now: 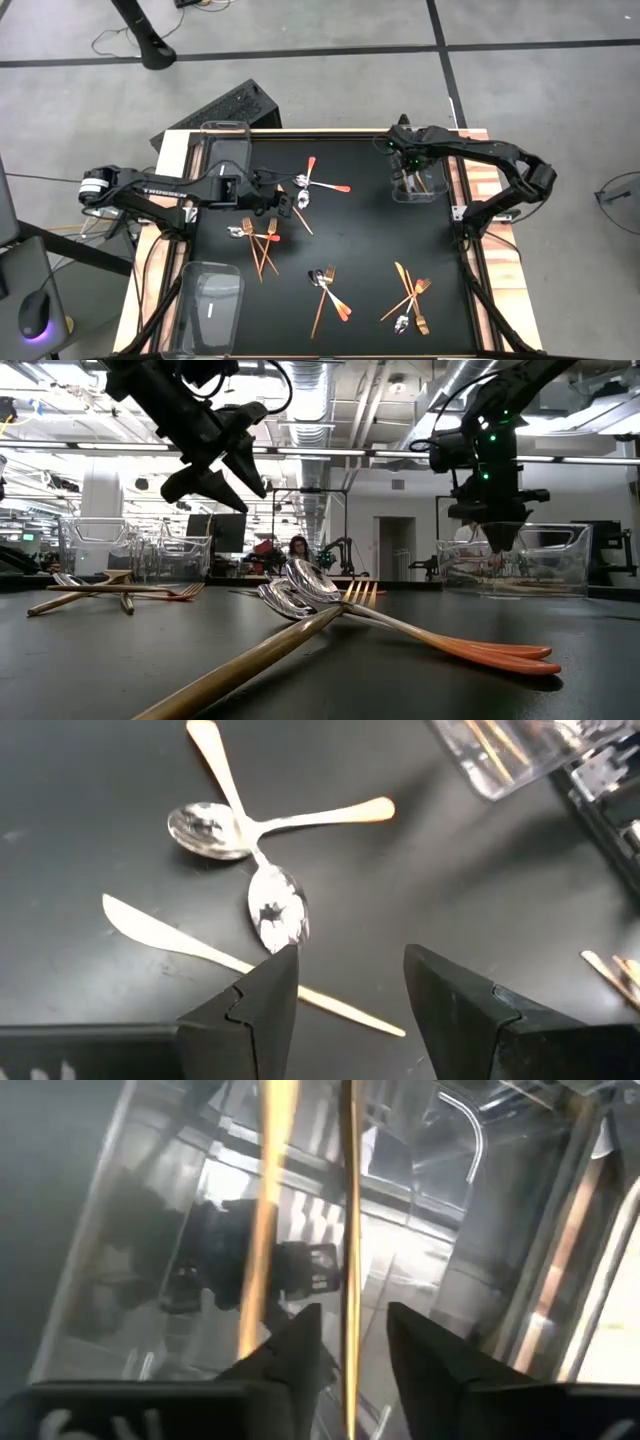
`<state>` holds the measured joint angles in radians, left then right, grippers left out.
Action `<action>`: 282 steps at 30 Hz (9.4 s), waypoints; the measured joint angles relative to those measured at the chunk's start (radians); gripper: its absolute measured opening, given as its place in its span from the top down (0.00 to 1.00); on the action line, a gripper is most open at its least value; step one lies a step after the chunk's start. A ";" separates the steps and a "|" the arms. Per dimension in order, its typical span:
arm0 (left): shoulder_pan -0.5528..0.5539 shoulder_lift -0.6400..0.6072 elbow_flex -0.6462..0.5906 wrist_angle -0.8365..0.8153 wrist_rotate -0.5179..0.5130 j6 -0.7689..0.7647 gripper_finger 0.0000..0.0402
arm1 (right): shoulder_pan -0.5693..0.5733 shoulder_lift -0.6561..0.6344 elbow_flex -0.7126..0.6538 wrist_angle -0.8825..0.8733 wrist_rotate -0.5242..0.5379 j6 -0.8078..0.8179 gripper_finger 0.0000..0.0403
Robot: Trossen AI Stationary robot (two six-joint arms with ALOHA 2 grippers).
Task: Sort silverware by color (type)
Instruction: Put the gold table knife into the top right transparent bin
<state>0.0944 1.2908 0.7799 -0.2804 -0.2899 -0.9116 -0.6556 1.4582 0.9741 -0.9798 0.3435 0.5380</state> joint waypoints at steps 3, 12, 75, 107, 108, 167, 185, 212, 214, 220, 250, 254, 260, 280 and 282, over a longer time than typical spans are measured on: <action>0.000 0.004 0.000 0.000 0.023 -0.029 0.57 | 0.004 -0.003 0.000 -0.010 -0.003 0.021 0.57; -0.009 0.005 0.000 -0.008 0.025 0.026 0.58 | 0.113 -0.083 0.086 0.039 -0.051 0.114 0.54; 0.077 -0.343 0.000 -0.417 0.035 0.274 0.61 | 0.575 1.048 1.293 -0.026 -0.212 0.154 0.71; 0.077 -0.342 0.000 -0.417 -0.028 0.343 0.61 | 0.556 1.045 1.202 0.025 -0.262 0.303 0.71; 0.077 -0.342 0.000 -0.417 -0.029 0.343 0.61 | 0.557 1.045 1.202 0.027 -0.259 0.301 0.71; 0.079 -0.400 0.000 -0.353 -0.163 0.261 0.61 | 0.610 1.032 1.202 -0.139 -0.365 -0.279 0.85; 0.079 -0.401 0.000 -0.248 -0.208 0.261 0.61 | 0.529 0.791 1.198 -0.228 -0.395 -0.267 0.99; -0.011 -0.288 0.000 -0.013 -0.270 0.155 0.61 | 0.426 -0.115 0.246 -0.074 -0.184 -0.038 0.89; -0.011 -0.246 0.000 0.057 -0.253 0.155 0.61 | 0.394 -0.143 0.225 -0.095 -0.132 0.015 0.85; -0.012 -0.155 0.001 0.317 -0.211 0.214 0.61 | 0.384 -0.164 0.214 0.126 -0.193 0.049 0.77; 0.016 -0.396 0.000 0.056 -0.106 0.505 0.61 | 0.640 0.495 0.492 0.627 -0.275 0.023 0.72; 0.049 -0.467 0.001 0.019 -0.089 0.567 0.61 | 0.644 0.614 0.638 0.565 -0.276 0.018 0.72; 0.075 -0.530 0.000 -0.098 -0.044 0.633 0.61 | 0.652 0.729 0.784 0.504 -0.285 0.048 0.72; 0.067 -0.685 -0.358 0.397 0.028 0.614 0.61 | 0.682 0.789 0.903 0.316 -0.319 0.009 0.72; 0.065 -0.714 -0.356 0.370 0.060 0.569 0.61 | 0.679 0.789 0.903 0.340 -0.318 -0.033 0.72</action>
<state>0.1593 0.5767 0.4244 0.0900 -0.2295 -0.3423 0.0235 2.2467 1.8767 -0.6395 0.0251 0.5046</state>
